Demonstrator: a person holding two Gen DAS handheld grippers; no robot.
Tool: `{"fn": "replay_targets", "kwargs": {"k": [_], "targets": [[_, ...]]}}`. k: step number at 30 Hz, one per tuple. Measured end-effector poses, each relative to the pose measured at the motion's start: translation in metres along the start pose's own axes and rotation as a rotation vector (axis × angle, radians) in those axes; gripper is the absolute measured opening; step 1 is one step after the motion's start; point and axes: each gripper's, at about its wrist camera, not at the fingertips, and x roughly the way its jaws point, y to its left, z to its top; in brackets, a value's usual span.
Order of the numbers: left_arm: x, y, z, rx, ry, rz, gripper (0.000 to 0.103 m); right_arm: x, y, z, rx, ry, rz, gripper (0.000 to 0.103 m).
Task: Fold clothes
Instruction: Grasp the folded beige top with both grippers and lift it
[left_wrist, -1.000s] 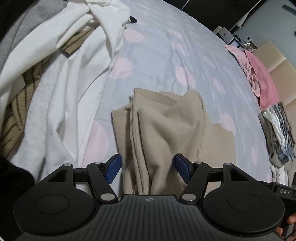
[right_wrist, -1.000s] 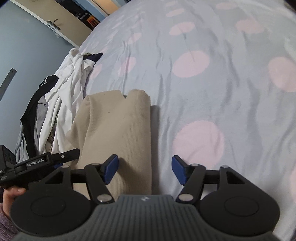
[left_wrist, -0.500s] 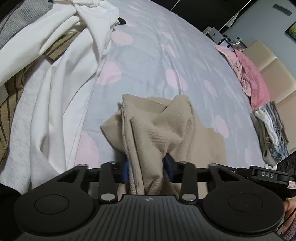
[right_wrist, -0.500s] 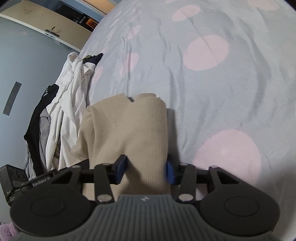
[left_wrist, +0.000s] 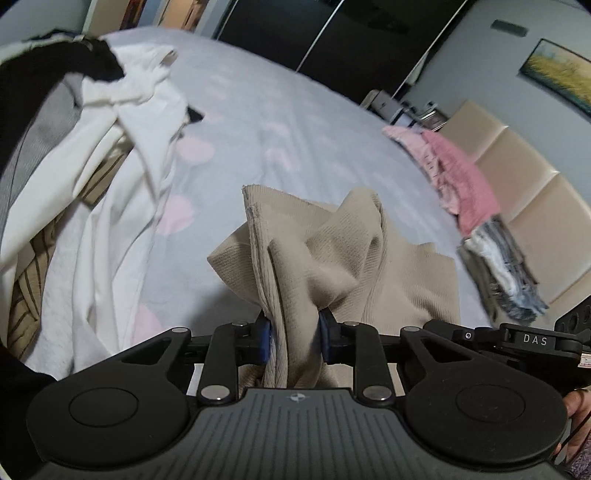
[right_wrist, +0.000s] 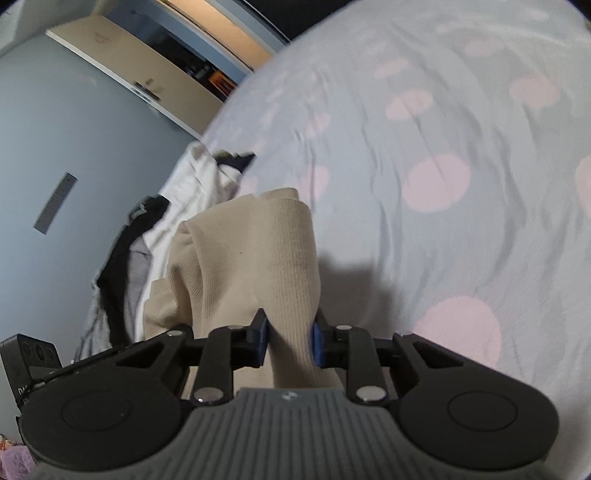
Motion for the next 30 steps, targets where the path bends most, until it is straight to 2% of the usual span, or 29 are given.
{"fn": "replay_targets", "kwargs": {"k": [5,10,15,24,30], "targets": [[-0.016,-0.033,-0.004,0.039,-0.028,-0.059,0.022,-0.043,0.003,0.001,-0.042,-0.062,0.008,0.026],[-0.019,-0.079,-0.006,0.096,-0.032,-0.146,0.022,-0.101,-0.011,0.001,-0.049,-0.112,0.003,0.026],[-0.009,-0.141,-0.008,0.175,0.001,-0.275,0.022,-0.171,-0.038,0.010,-0.040,-0.170,-0.038,0.026],[0.047,-0.282,-0.021,0.352,0.119,-0.496,0.021,-0.318,-0.100,0.040,-0.069,-0.275,-0.177,0.026],[0.093,-0.362,-0.054,0.440,0.206,-0.608,0.021,-0.403,-0.151,0.046,-0.012,-0.338,-0.302,0.026]]}}
